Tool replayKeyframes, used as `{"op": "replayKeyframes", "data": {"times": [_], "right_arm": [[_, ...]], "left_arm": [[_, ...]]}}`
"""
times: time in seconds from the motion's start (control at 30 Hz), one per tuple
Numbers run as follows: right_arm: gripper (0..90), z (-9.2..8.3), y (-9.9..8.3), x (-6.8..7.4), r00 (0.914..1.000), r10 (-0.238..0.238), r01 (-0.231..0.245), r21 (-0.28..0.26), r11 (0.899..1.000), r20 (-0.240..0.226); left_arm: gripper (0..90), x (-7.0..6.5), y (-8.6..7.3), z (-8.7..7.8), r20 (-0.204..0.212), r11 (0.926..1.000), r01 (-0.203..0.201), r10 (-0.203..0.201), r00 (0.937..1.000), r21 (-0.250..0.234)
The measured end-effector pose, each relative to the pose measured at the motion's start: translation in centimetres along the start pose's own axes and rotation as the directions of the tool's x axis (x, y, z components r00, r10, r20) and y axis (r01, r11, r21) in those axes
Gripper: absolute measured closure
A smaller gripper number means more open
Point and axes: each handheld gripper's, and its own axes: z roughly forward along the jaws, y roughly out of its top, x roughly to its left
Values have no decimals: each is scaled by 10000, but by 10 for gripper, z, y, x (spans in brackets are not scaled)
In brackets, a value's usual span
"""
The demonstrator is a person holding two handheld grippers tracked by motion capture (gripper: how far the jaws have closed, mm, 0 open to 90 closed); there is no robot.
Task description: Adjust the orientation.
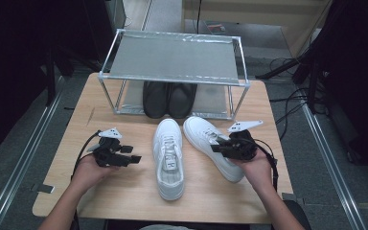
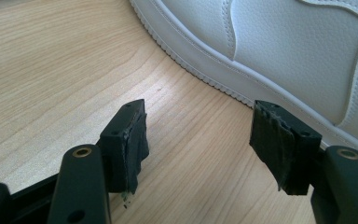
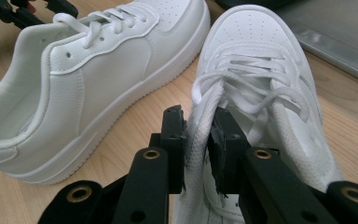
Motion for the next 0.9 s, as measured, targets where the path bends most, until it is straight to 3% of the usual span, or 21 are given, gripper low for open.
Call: {"op": "replayKeyframes", "data": {"times": [0.47,0.6,0.8,0.9], "right_arm": [[770,8,4,11,9999,-123,123,-60,9999,-20],[694,8,4,9,9994,13,-18,-145,9999,-345],[675,-12,2,1,9978,302,-385,-1462,9885,-590],[677,-20,-2,-6,9978,522,-580,-1579,9858,-408]], "left_arm": [[367,-2,1,2,12,10000,-84,84,10000,42],[367,-4,3,2,39,9998,-175,175,9998,-103],[369,-6,7,6,57,9996,-292,292,9996,-39],[370,-7,9,8,108,9994,-349,349,9993,11]]}}
